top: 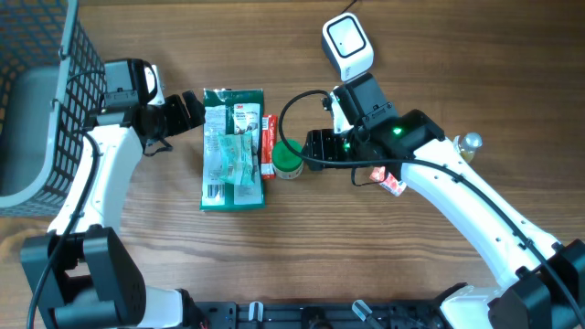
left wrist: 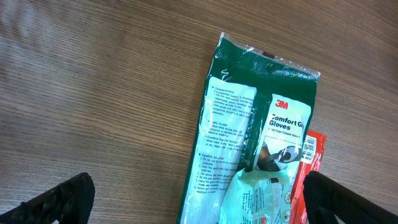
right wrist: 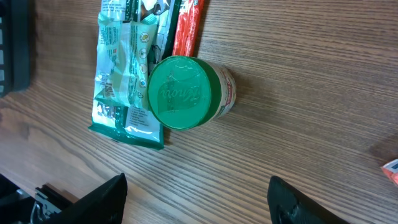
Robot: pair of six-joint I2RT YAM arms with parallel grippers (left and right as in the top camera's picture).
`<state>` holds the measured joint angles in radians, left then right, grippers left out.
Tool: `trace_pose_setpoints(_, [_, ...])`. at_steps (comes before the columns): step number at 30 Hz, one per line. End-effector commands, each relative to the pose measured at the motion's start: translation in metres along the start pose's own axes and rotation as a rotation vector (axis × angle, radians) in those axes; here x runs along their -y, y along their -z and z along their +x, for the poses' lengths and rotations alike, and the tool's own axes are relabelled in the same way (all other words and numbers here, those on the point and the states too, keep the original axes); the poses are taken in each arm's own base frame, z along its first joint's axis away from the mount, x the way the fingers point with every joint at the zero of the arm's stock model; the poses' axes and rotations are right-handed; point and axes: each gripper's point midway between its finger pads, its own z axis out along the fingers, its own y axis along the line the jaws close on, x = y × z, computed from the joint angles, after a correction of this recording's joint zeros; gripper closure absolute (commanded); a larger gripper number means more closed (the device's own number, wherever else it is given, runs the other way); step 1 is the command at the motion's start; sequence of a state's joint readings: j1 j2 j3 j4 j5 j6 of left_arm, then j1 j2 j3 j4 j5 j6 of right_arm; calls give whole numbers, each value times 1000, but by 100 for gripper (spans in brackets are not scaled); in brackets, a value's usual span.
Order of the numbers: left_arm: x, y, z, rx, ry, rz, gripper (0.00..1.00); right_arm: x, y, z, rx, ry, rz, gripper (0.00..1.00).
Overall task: Scan the item barcode
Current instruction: 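Move the right gripper left over the green-lidded jar, then lower the right gripper down onto the jar lid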
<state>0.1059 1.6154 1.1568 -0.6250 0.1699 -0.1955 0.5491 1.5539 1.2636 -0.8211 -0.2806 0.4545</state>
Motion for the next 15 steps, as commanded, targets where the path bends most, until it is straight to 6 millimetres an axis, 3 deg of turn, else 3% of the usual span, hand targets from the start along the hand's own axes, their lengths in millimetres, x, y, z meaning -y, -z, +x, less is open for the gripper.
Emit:
trace_pose_setpoints(1, [-1, 7, -9, 31, -6, -3, 0, 4, -6, 2, -10, 6, 19, 27])
trace_pose_setpoints(10, [-1, 7, -9, 30, -6, -3, 0, 6, -6, 2, -7, 6, 30, 26])
trace_pose_setpoints(15, [-1, 7, -9, 31, -6, -3, 0, 6, -6, 2, -7, 6, 30, 18])
